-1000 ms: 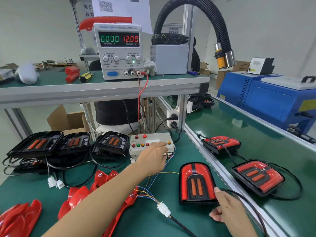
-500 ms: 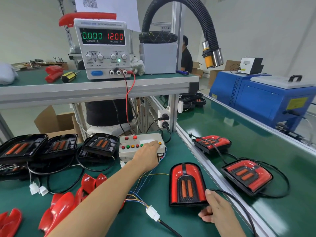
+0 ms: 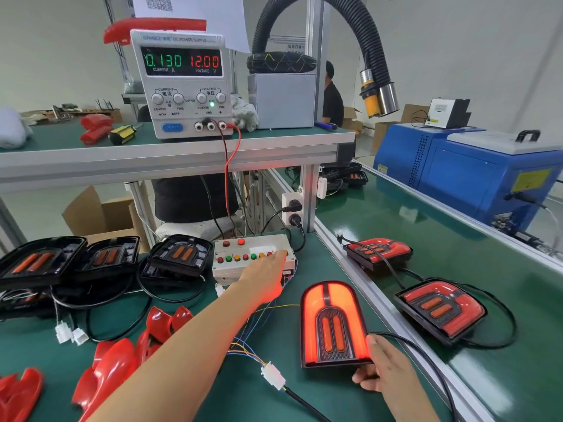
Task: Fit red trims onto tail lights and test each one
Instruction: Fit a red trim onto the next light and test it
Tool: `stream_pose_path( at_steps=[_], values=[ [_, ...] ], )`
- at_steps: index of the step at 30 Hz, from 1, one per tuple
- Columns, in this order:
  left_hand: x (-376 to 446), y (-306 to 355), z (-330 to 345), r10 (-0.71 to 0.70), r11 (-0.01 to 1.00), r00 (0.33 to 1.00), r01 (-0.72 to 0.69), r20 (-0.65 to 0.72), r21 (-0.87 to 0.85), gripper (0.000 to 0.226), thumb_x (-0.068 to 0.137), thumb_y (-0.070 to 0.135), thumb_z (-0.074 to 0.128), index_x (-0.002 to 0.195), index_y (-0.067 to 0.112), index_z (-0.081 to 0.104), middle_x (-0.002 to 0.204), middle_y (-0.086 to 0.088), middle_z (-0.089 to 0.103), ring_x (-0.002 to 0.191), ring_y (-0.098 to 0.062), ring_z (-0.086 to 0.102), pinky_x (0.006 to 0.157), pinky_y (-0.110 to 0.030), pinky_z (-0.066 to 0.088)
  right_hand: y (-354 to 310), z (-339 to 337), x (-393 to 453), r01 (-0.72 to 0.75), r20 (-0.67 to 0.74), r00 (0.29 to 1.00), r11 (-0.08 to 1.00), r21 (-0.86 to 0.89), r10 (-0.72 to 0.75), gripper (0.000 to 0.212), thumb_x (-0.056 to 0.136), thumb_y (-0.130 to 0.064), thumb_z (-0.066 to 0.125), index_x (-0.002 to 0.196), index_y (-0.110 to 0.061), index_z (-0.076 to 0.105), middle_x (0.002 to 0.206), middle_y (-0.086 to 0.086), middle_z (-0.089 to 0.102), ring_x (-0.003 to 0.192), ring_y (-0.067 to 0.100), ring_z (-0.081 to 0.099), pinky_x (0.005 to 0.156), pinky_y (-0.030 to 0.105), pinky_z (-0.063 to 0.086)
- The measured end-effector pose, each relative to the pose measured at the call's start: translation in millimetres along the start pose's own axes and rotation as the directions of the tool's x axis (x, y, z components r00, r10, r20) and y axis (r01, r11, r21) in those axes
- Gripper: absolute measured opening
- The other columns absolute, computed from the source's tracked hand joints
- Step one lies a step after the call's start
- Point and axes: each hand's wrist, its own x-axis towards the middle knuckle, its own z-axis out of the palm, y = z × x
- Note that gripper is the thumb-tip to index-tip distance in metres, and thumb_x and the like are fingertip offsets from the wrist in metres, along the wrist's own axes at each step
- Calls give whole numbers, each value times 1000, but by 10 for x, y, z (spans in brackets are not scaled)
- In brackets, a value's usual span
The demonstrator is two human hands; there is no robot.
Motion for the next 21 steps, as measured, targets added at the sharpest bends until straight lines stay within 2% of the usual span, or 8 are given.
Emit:
stream_pose_path(
  at_steps=[9, 14, 21],
  values=[
    [5, -40, -12, -7, 1000, 1000, 6, -8, -2, 44, 86, -3, 49, 127, 11, 40, 120, -15, 61, 105, -35, 60, 78, -44, 48, 18, 9, 9, -2, -2, 1000, 1000, -6, 2, 25, 108, -29, 44, 106, -27, 69, 82, 0, 78, 62, 17, 70, 66, 32, 54],
    [3, -16, 23, -12, 999, 1000, 12, -12, -52, 46, 86, -3, 53, 128, 13, 40, 120, -13, 62, 99, -34, 63, 68, -39, 43, 30, 7, 19, 8, -2, 1000, 1000, -18, -8, 26, 109, -29, 43, 105, -29, 69, 80, 2, 78, 63, 17, 71, 66, 31, 54],
    [23, -51, 2, -8, 997, 1000, 9, 24, -76, 46, 86, -4, 50, 128, 14, 40, 119, -12, 61, 94, -30, 59, 70, -39, 44, 31, 18, 18, 16, -10, 1000, 1000, -15, -16, 26, 109, -30, 43, 105, -30, 69, 79, 2, 77, 63, 17, 71, 66, 31, 55]
  ],
)
